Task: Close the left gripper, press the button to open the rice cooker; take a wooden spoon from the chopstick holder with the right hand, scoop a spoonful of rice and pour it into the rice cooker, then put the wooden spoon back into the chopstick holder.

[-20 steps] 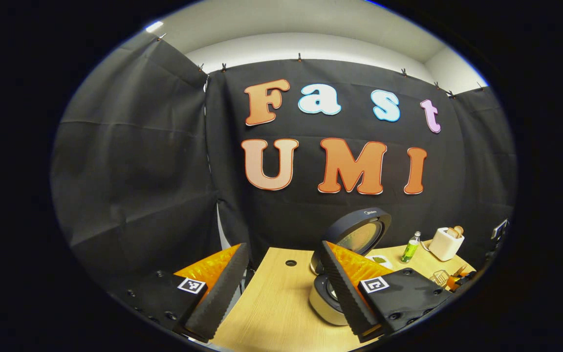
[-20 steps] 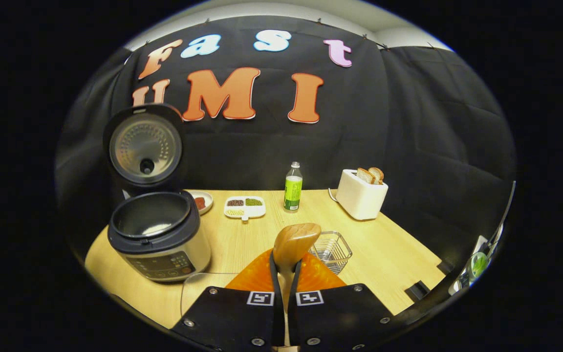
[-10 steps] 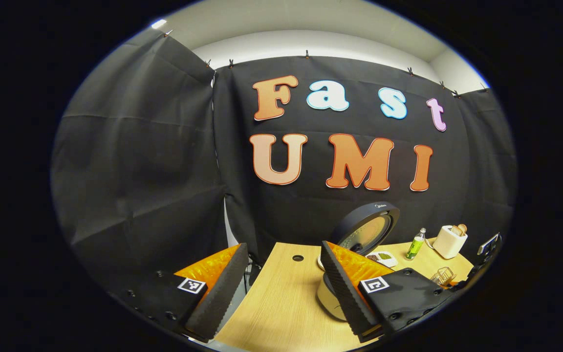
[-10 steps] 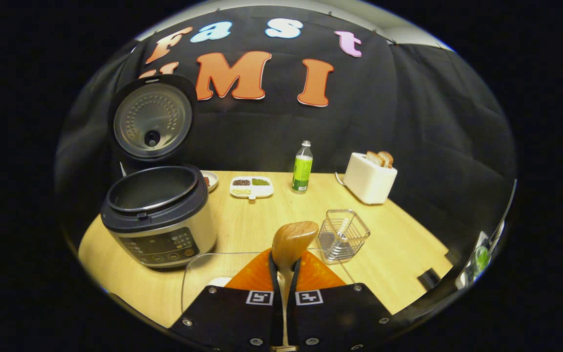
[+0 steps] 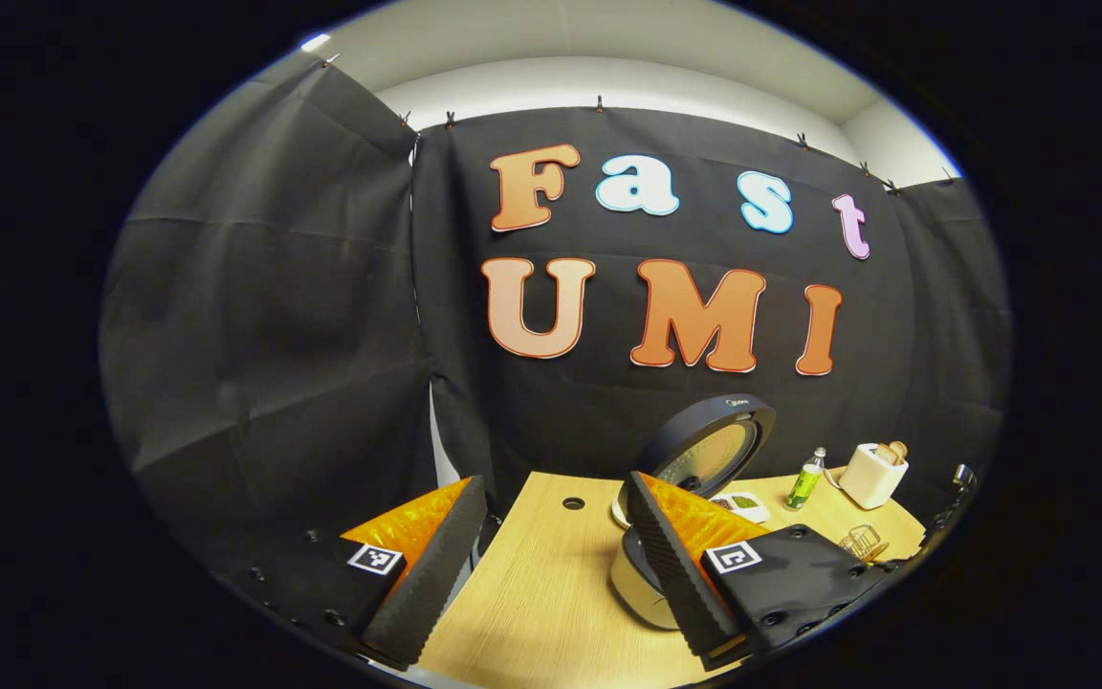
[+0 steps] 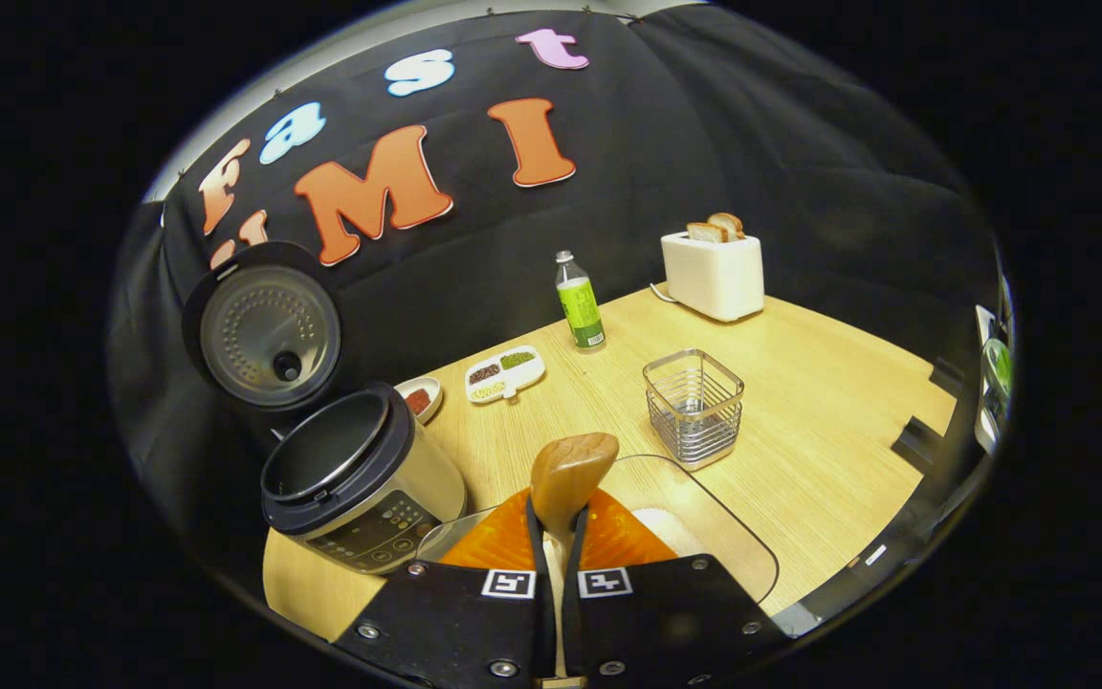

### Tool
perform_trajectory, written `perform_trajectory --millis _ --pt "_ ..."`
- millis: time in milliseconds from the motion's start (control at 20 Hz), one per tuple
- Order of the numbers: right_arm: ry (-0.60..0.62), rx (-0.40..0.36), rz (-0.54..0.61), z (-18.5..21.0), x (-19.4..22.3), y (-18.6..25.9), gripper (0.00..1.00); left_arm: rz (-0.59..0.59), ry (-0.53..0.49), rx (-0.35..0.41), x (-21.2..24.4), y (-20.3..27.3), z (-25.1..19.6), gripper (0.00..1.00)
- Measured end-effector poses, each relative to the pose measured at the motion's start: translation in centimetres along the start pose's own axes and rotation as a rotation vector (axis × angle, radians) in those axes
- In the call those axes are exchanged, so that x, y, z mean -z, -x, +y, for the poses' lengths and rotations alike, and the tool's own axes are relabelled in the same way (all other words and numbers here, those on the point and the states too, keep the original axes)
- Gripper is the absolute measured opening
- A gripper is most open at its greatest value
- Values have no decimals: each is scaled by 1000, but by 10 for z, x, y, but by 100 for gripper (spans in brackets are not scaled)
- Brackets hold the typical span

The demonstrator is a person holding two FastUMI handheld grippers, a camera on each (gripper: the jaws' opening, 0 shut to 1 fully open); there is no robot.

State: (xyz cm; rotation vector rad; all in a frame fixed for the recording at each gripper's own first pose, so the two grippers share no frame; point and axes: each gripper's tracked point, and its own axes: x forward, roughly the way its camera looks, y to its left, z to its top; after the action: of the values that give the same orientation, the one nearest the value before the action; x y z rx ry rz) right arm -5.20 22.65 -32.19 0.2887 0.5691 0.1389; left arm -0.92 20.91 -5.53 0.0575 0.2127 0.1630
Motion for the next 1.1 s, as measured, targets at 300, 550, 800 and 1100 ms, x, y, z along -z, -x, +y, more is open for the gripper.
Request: perform_trajectory --millis 300,550,800,1100 --pt "-225 -40 49 -5 3 0 2 6 0 2 2 -2 -3 97" --pt "-485 -103 95 -5 9 -2 2 3 2 8 -1 -3 -7 97" --pt "-616 -99 122 -20 11 1 2 -3 3 8 -3 -3 -6 97" --pt "-731 -126 115 -28 -4 12 2 -13 15 13 -8 -2 -13 100"
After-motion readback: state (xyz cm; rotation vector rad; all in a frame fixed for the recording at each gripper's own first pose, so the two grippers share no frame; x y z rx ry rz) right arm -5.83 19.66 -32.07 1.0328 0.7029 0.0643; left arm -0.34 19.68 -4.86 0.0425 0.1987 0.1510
